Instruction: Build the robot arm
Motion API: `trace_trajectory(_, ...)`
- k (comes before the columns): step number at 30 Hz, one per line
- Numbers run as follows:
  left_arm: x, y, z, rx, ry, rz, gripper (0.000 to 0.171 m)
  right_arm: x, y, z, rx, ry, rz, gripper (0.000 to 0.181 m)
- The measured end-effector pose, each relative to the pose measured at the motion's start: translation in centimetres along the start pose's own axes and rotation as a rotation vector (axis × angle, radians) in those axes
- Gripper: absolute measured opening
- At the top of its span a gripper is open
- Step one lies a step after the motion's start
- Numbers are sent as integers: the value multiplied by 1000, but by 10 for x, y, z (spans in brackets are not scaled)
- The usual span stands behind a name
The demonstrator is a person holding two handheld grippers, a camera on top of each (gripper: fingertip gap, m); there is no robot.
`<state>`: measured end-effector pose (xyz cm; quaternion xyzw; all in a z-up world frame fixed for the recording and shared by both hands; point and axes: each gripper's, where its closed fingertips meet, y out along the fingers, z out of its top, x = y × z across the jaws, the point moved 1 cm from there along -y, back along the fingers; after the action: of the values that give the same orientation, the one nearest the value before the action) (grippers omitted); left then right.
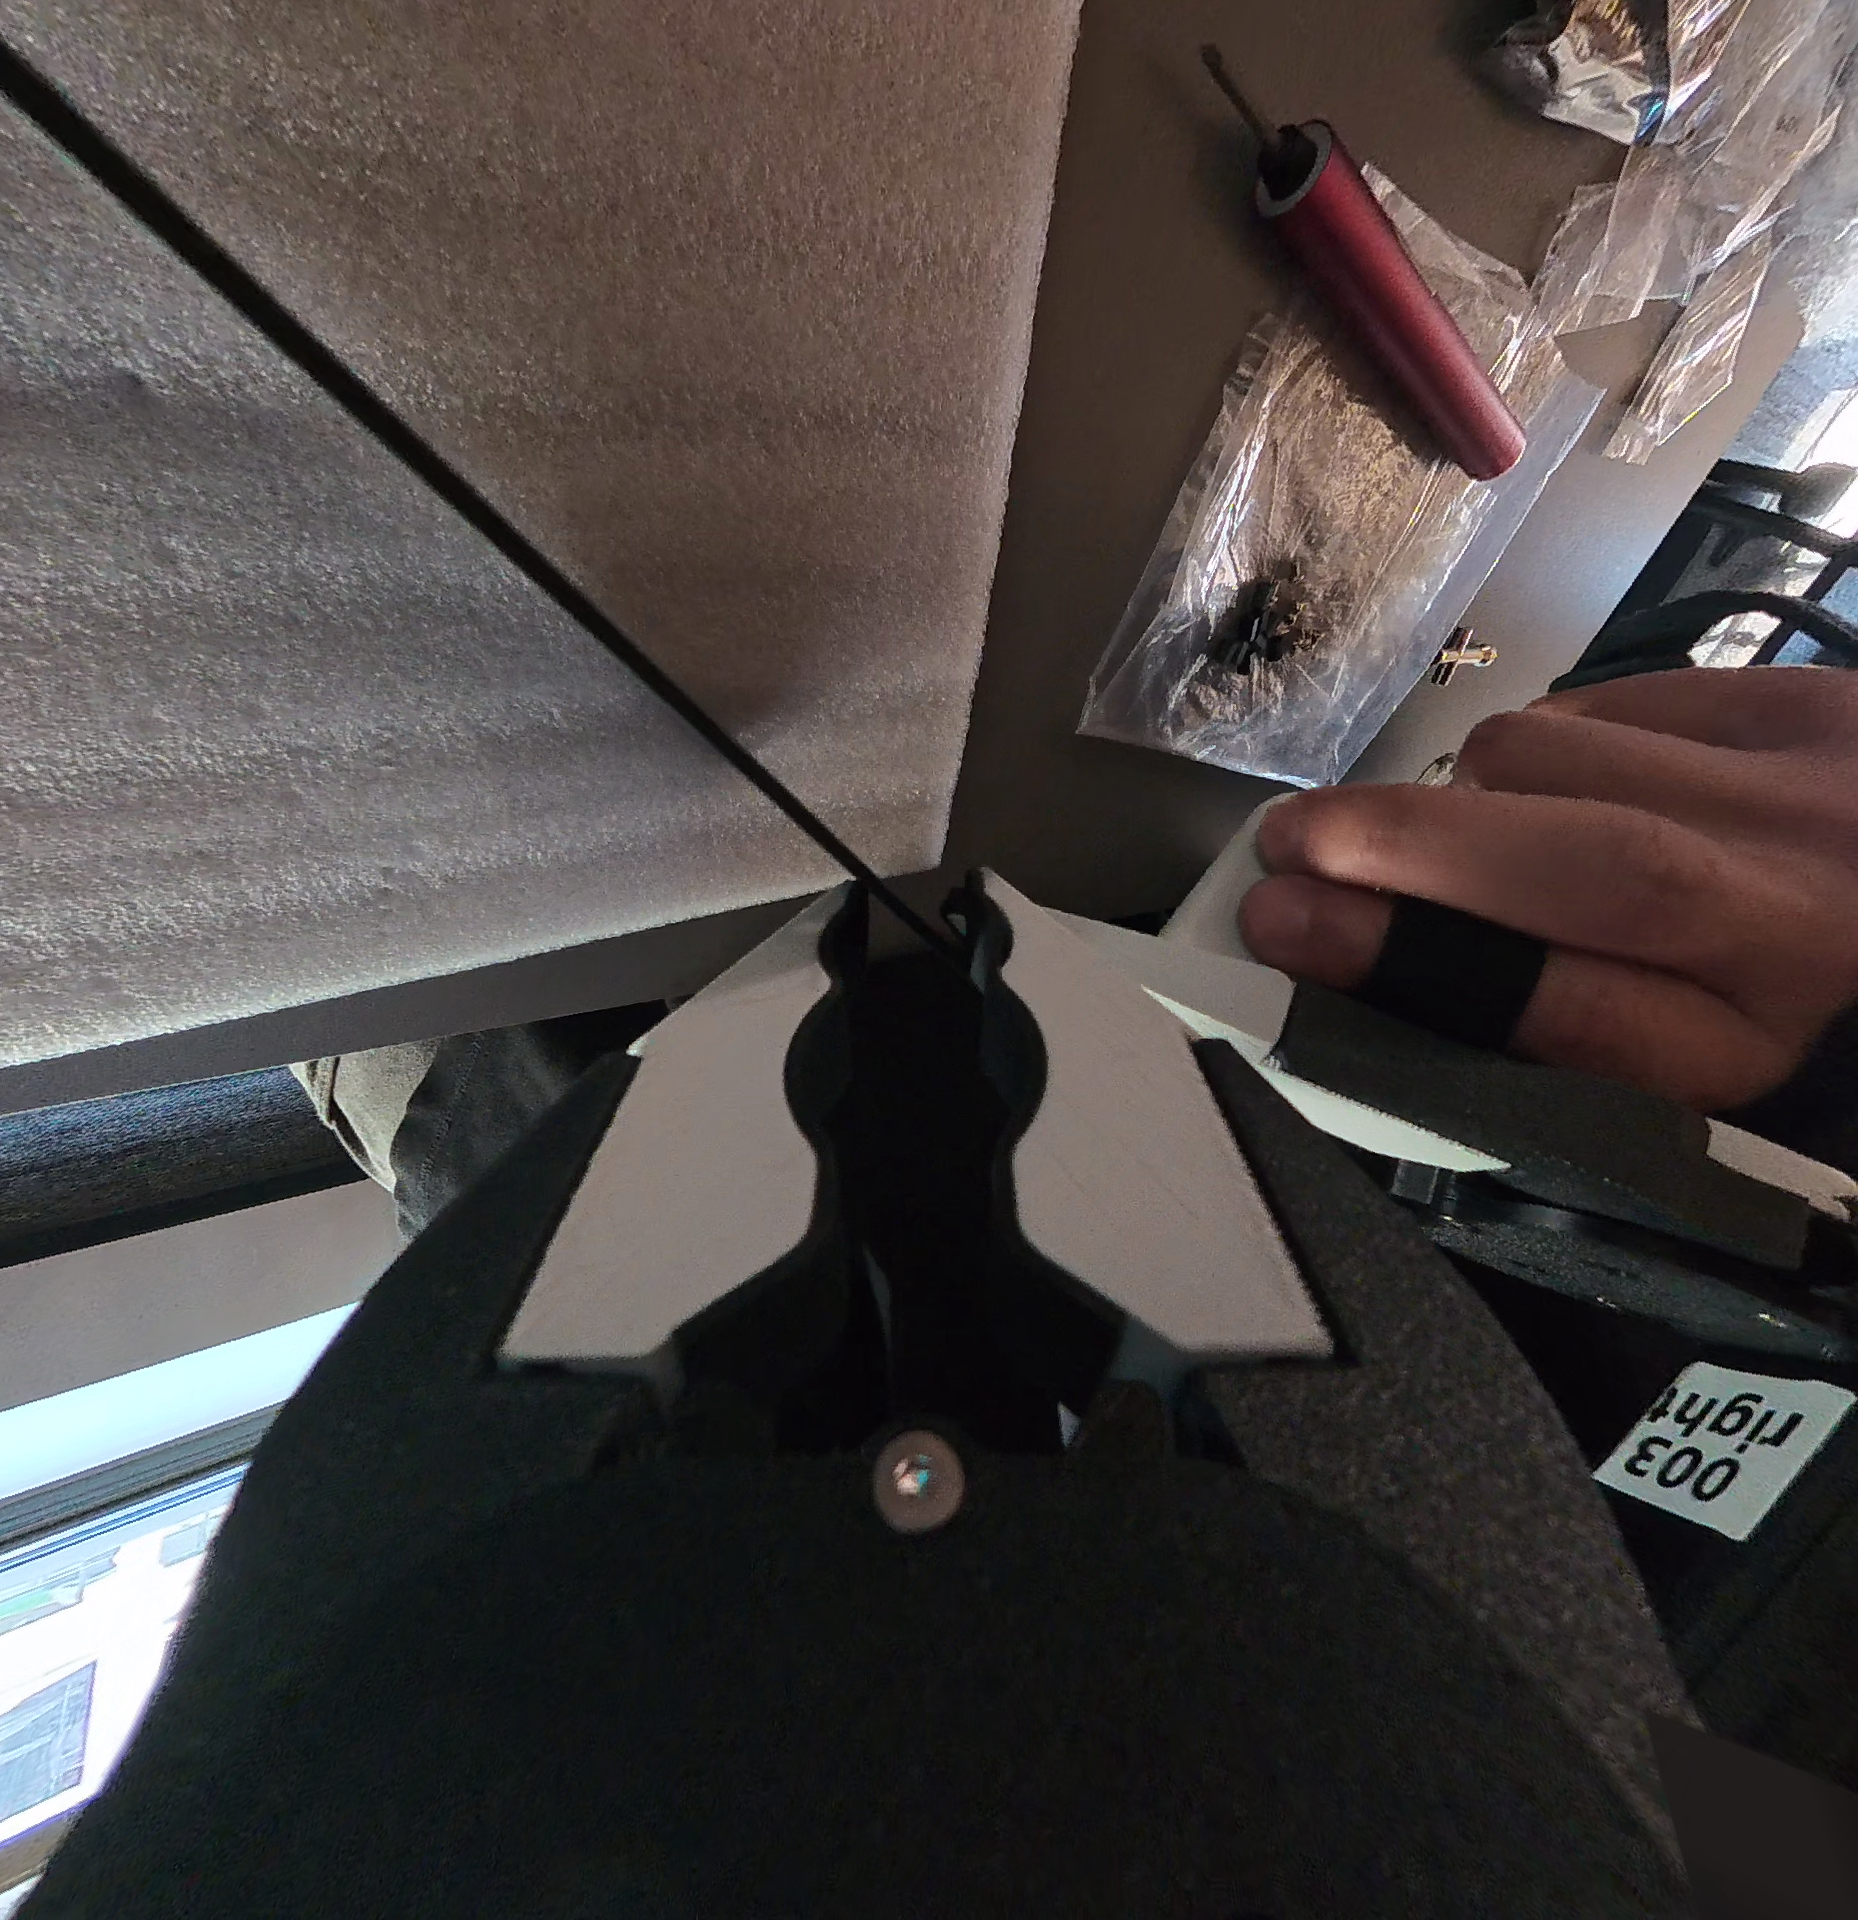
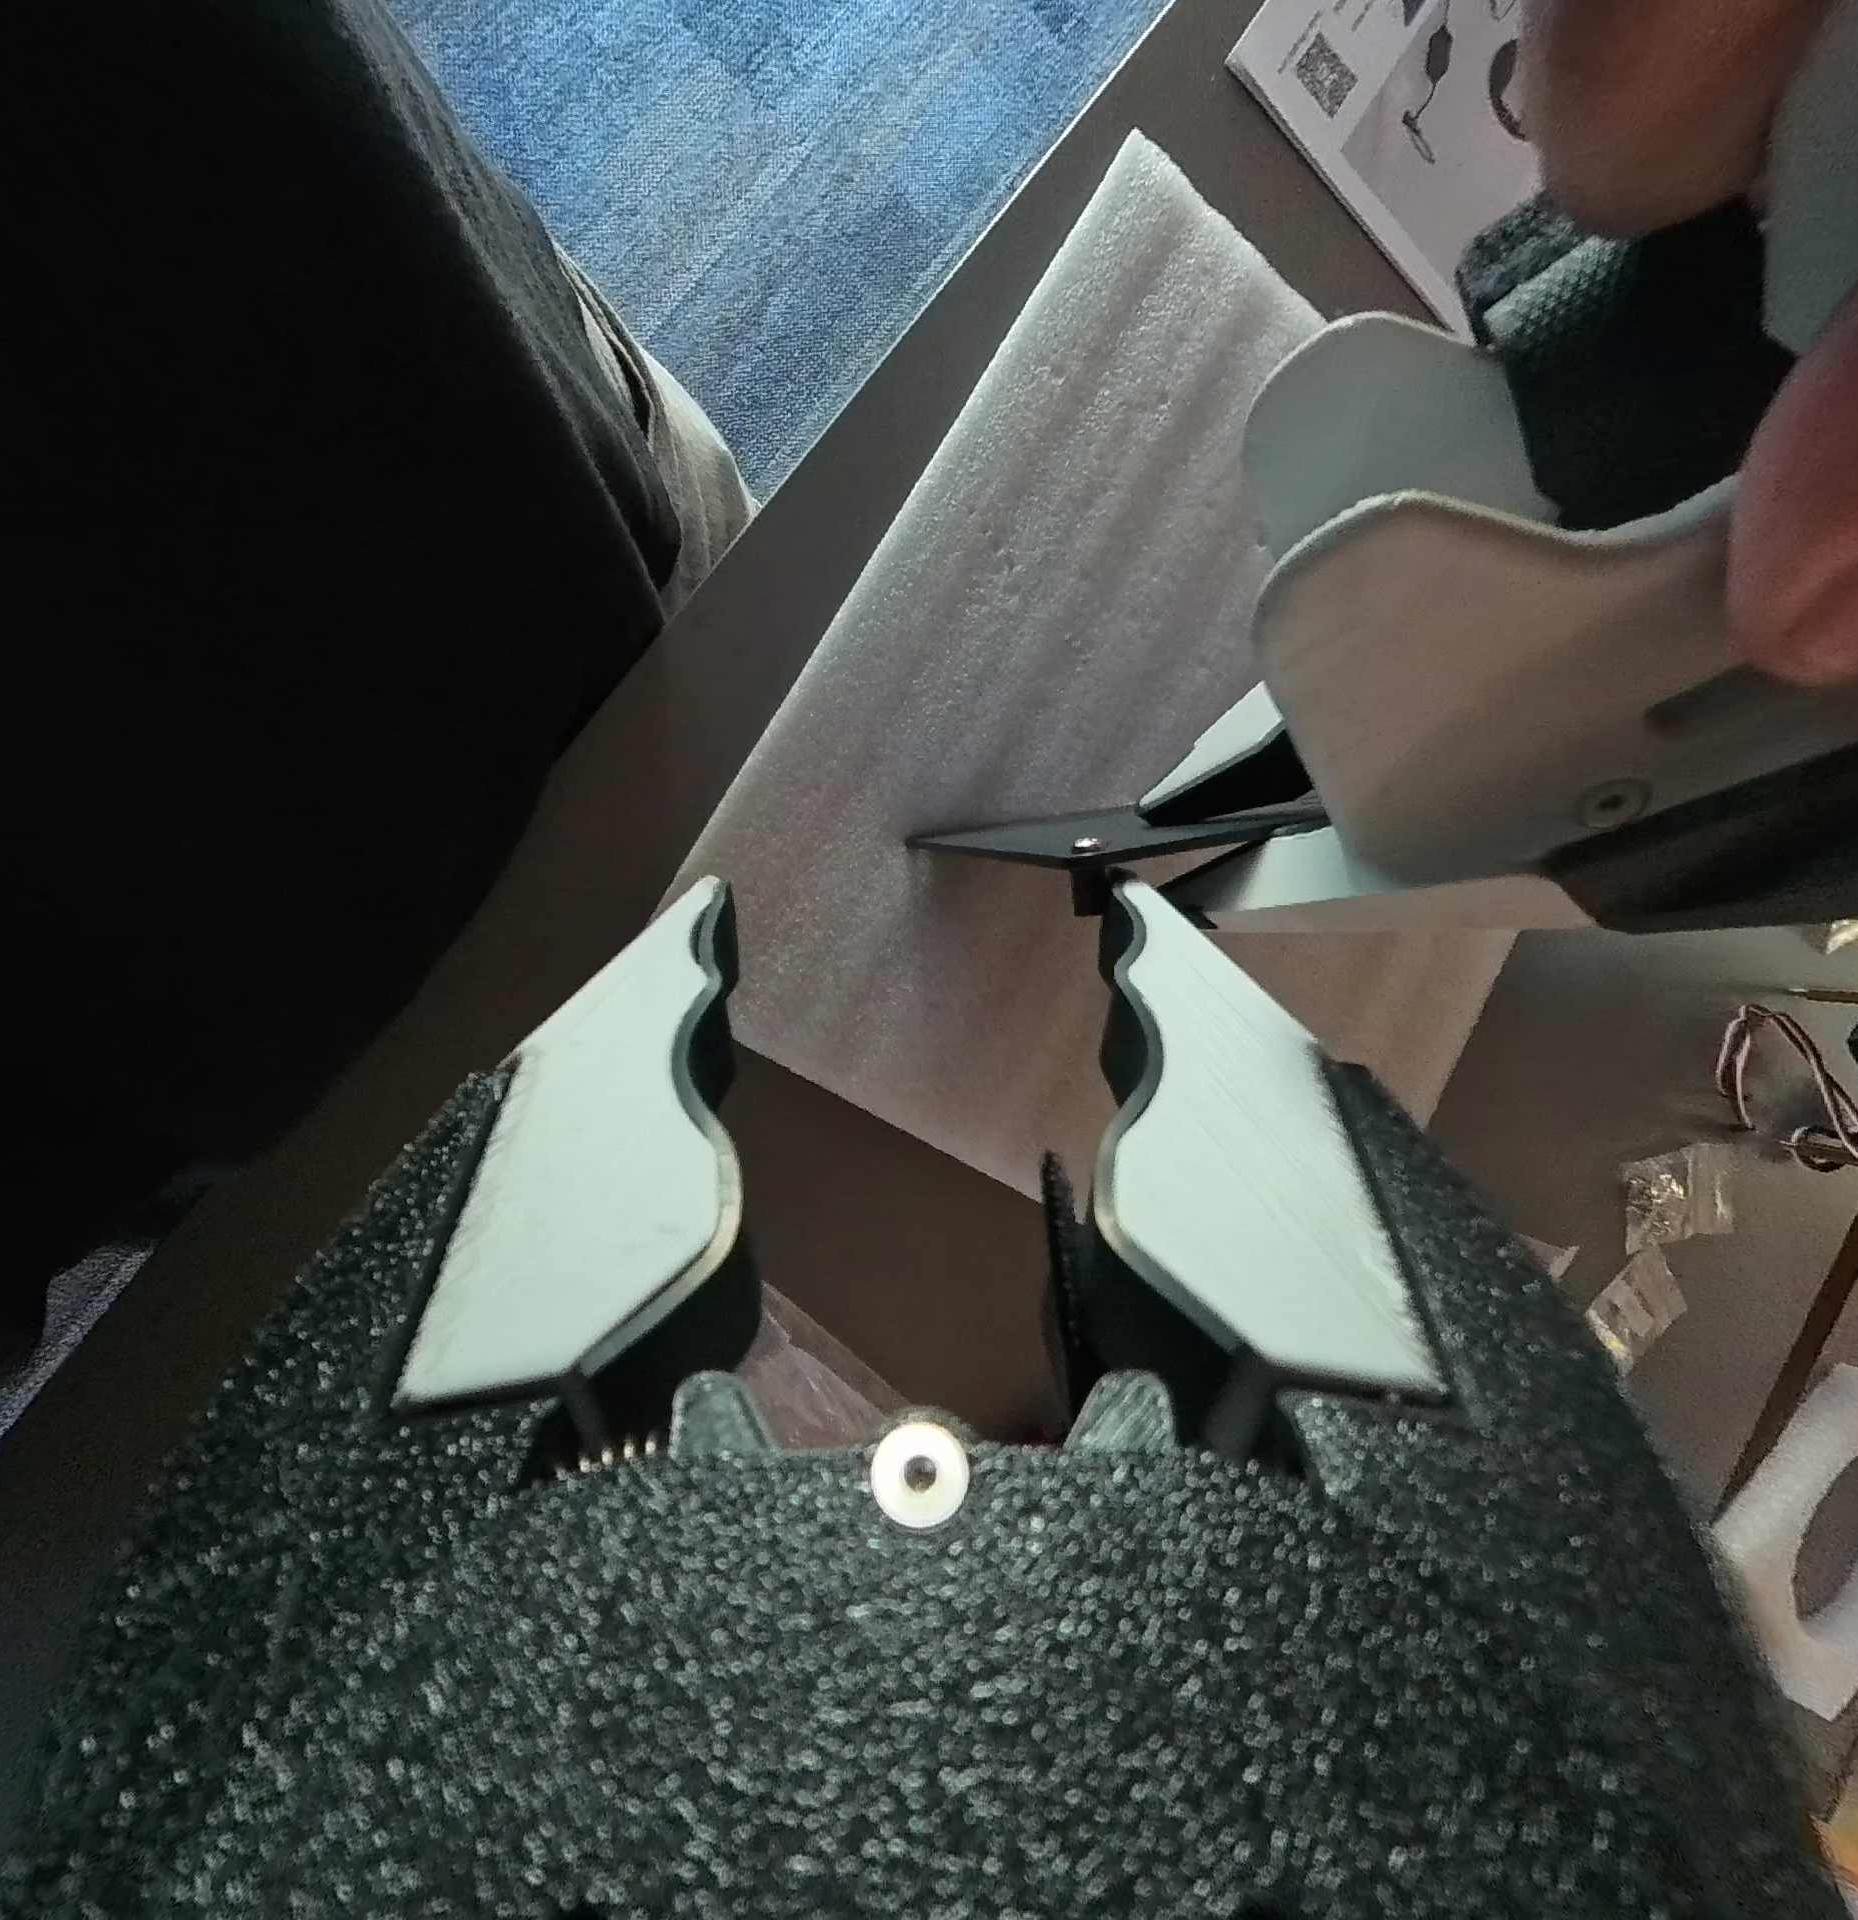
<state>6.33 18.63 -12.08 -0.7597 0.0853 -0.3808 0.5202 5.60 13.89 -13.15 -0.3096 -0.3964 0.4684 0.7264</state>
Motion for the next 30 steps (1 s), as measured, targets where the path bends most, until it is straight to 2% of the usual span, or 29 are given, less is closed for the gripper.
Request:
trace_trajectory(10, -4, -2, -3, 2, -5, 3, 16, 1, 4, 5, 9, 19, 9, 68)
trace_trajectory(14, -2, -2, -1, 13, -15, -37, 18, 2, -2, 3, 41, 40, -17, 67)
trace_trajectory(17, -1, -1, 0, 10, -17, -54, 20, 16, -29, -1, 181, 209, -119, 65)
trace_trajectory(19, -1, -1, 1, 12, -24, -68, 20, 19, -41, -4, 331, 422, -137, 60)
trace_trajectory(21, -1, -2, 0, 9, -31, -82, 21, 13, -36, -1, 493, 695, -81, 63)
trace_trajectory(23, -2, -2, 0, 2, -29, -94, 21, 9, -27, 4, 619, 893, -94, 59)
trace_trajectory(25, -1, -2, -1, -15, -22, -106, 21, 12, -12, 2, 620, 1024, -203, 46)
trace_trajectory(28, 0, -3, -1, -43, 0, -122, 22, 20, 8, 5, 599, 1062, -326, 45)
trace_trajectory(30, 0, -3, -1, -66, 14, -133, 23, 23, 26, 7, 568, 1056, -345, 39)
